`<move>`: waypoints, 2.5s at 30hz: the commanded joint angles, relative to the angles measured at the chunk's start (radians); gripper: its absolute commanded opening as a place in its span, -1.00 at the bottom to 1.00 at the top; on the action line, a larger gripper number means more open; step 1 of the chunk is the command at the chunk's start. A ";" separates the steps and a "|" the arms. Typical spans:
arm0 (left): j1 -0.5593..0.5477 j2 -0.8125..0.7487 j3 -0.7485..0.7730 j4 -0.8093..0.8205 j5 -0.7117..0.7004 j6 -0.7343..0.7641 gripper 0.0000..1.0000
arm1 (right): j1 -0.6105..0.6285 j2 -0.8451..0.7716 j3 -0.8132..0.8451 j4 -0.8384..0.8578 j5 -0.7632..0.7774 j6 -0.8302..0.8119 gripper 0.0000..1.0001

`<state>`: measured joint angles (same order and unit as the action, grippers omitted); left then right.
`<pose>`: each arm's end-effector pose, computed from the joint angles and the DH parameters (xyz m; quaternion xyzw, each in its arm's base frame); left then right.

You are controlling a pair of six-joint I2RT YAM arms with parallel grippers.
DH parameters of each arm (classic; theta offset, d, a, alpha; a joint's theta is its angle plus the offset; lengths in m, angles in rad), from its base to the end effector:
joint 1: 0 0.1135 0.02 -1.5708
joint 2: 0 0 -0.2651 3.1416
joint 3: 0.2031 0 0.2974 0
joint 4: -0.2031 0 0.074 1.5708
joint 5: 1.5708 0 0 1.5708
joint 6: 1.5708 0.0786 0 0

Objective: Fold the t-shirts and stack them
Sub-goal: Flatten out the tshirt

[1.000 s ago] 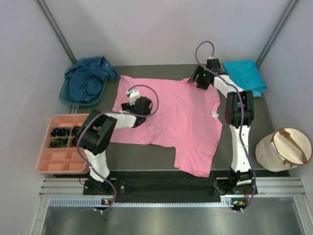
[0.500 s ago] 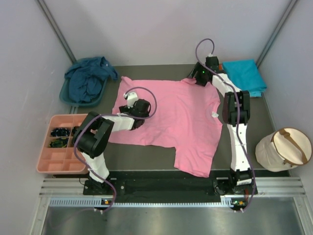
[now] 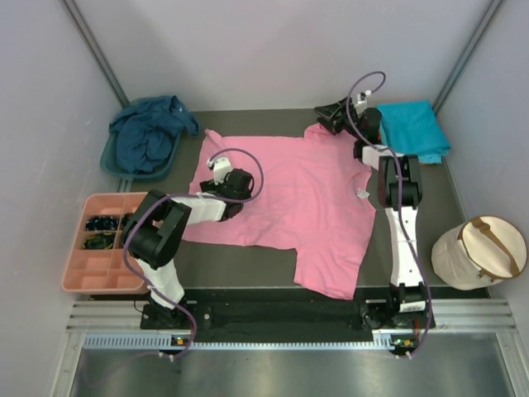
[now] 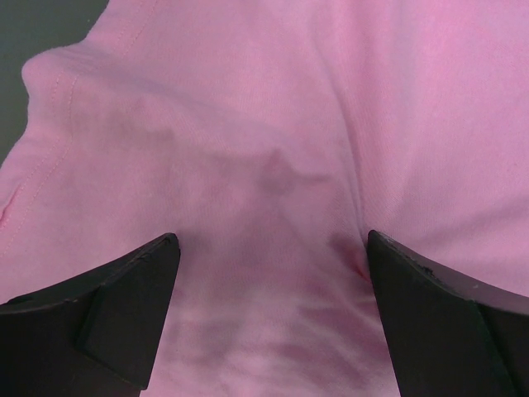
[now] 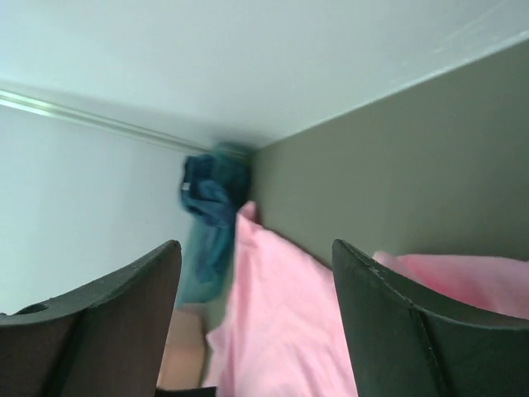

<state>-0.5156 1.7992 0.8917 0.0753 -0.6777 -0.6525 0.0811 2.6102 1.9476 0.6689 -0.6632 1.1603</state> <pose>0.3703 -0.1532 0.0791 -0.1799 0.8693 0.0709 0.4549 0.6450 0.1010 0.1168 0.1443 0.6904 0.5767 0.4121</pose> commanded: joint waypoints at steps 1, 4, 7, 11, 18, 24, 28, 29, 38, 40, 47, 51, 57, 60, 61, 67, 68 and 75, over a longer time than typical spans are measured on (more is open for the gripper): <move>-0.004 -0.018 -0.042 -0.101 0.009 0.005 0.98 | -0.046 0.025 0.028 0.457 -0.099 0.277 0.48; -0.004 -0.017 -0.040 -0.101 0.010 0.007 0.98 | -0.061 -0.021 -0.056 0.428 -0.107 0.211 0.51; -0.004 -0.015 -0.040 -0.094 0.012 0.011 0.98 | -0.075 -0.081 -0.093 0.351 -0.137 0.128 0.52; -0.004 -0.014 -0.040 -0.094 0.009 0.010 0.98 | -0.075 -0.194 -0.170 0.172 -0.144 -0.046 0.52; -0.004 -0.015 -0.042 -0.092 0.009 0.010 0.98 | -0.093 -0.331 -0.102 -0.549 0.075 -0.464 0.55; -0.004 -0.018 -0.043 -0.094 0.006 0.007 0.98 | -0.093 -0.243 0.037 -0.755 0.189 -0.495 0.56; -0.004 -0.021 -0.043 -0.101 0.003 0.002 0.98 | -0.086 -0.138 0.177 -0.844 0.263 -0.494 0.56; -0.004 -0.024 -0.043 -0.100 0.003 0.004 0.98 | -0.086 -0.122 0.197 -0.876 0.296 -0.498 0.56; -0.004 -0.018 -0.036 -0.111 0.000 0.001 0.98 | -0.041 -0.027 0.330 -0.962 0.393 -0.498 0.56; -0.004 -0.020 -0.037 -0.112 0.000 -0.001 0.98 | -0.034 -0.022 0.332 -0.957 0.392 -0.498 0.56; -0.004 -0.026 -0.045 -0.117 0.001 -0.007 0.98 | -0.018 -0.007 0.332 -0.934 0.367 -0.482 0.56; -0.004 -0.026 -0.043 -0.118 0.001 -0.007 0.98 | -0.014 0.002 0.330 -0.902 0.344 -0.467 0.56; -0.004 -0.024 -0.045 -0.117 -0.002 -0.012 0.98 | -0.011 0.028 0.330 -0.763 0.264 -0.395 0.57; -0.004 -0.023 -0.048 -0.118 -0.003 -0.013 0.98 | -0.009 0.043 0.324 -0.634 0.222 -0.344 0.57; -0.004 -0.023 -0.048 -0.120 -0.002 -0.015 0.98 | -0.010 0.048 0.324 -0.588 0.196 -0.331 0.58; -0.004 -0.024 -0.051 -0.118 -0.002 -0.016 0.98 | -0.012 0.094 0.327 -0.224 0.088 -0.174 0.60; -0.004 -0.024 -0.053 -0.115 0.000 -0.016 0.98 | -0.012 0.102 0.341 -0.175 0.071 -0.156 0.60; -0.004 -0.021 -0.053 -0.114 0.003 -0.015 0.98 | -0.012 0.108 0.341 -0.019 0.005 -0.071 0.62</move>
<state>-0.5182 1.7847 0.8730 0.0734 -0.6857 -0.6659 0.0570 2.7258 2.2406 0.4763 -0.5896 1.0313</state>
